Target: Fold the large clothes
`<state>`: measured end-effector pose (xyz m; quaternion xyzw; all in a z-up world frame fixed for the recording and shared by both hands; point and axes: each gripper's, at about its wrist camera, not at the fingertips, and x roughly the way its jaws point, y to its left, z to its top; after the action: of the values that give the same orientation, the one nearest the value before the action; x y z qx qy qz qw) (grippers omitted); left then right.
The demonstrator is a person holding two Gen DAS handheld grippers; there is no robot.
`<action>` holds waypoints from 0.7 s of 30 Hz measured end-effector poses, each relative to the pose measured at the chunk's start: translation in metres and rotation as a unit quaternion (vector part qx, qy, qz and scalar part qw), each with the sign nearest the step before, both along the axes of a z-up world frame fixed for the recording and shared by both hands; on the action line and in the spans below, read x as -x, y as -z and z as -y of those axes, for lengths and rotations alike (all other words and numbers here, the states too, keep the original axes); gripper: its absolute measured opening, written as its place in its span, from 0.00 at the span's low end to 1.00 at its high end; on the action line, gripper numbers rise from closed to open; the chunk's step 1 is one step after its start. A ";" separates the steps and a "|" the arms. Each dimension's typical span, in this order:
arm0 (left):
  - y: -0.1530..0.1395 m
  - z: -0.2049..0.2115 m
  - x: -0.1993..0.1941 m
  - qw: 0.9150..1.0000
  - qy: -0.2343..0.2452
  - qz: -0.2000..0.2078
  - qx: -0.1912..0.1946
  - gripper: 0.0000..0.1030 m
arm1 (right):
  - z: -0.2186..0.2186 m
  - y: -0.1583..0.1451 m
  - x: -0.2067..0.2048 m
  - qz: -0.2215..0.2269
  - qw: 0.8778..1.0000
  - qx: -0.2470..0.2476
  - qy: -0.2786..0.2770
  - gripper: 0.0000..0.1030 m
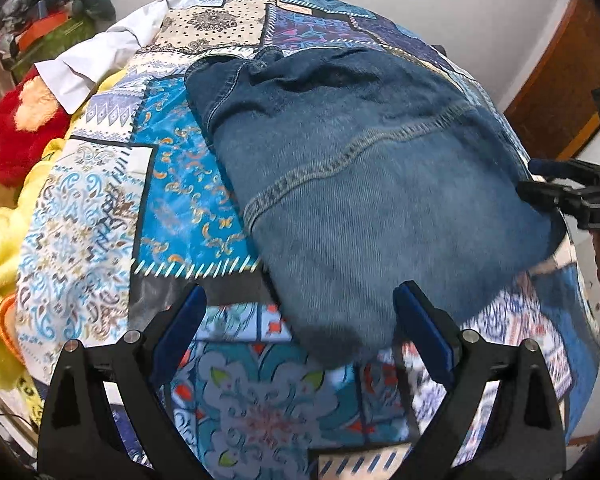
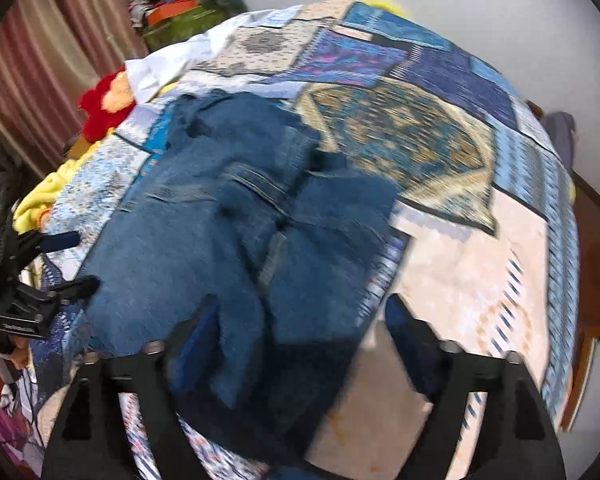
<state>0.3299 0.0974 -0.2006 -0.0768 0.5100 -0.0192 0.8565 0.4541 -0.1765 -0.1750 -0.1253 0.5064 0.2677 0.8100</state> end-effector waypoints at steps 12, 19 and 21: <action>-0.023 -0.065 0.010 0.995 -0.096 0.016 -0.006 0.97 | 0.048 -0.030 0.000 -0.044 0.995 -0.075 0.048 0.87; 0.004 -0.076 -0.035 0.983 -0.096 -0.012 0.154 0.97 | -0.004 -0.028 -0.023 -0.080 0.988 -0.132 0.021 0.97; 0.021 -0.075 -0.048 0.977 -0.099 -0.033 0.184 0.97 | -0.020 -0.008 -0.037 -0.097 0.990 -0.104 0.020 0.97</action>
<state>0.3778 0.1724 -0.2218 -0.2836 0.5154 -0.0254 0.8083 0.4909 -0.1561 -0.1666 -0.0033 0.5544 0.3137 0.7709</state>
